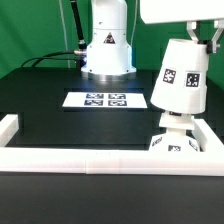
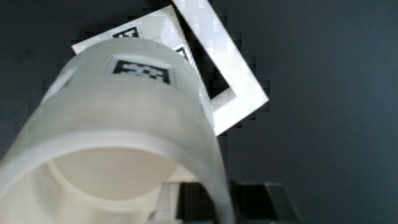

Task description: Assemble lamp

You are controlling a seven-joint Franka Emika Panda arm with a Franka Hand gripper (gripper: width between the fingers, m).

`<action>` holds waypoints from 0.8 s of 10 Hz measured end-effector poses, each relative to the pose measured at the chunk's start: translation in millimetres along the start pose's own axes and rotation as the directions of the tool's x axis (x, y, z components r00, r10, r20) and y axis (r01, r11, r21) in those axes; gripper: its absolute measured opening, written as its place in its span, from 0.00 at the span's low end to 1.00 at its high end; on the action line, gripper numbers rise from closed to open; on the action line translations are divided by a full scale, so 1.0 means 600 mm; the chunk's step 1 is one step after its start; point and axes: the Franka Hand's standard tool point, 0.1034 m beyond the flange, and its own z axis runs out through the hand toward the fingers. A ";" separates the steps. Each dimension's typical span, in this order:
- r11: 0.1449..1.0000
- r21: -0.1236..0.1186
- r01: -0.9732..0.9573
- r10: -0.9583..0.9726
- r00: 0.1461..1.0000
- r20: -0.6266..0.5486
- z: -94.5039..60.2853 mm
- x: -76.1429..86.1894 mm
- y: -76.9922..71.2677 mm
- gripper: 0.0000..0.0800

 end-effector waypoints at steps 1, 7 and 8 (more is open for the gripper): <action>1.000 -0.004 -0.001 0.001 1.000 -0.001 0.009 -0.002 0.004 0.06; 1.000 -0.010 -0.003 0.003 1.000 -0.004 0.022 -0.005 0.010 0.55; 1.000 -0.010 -0.005 0.005 1.000 0.001 0.014 -0.004 0.010 0.72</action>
Offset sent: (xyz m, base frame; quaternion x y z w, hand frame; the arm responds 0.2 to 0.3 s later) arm 0.0000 0.0000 0.0000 0.0000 0.0000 0.0000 1.0000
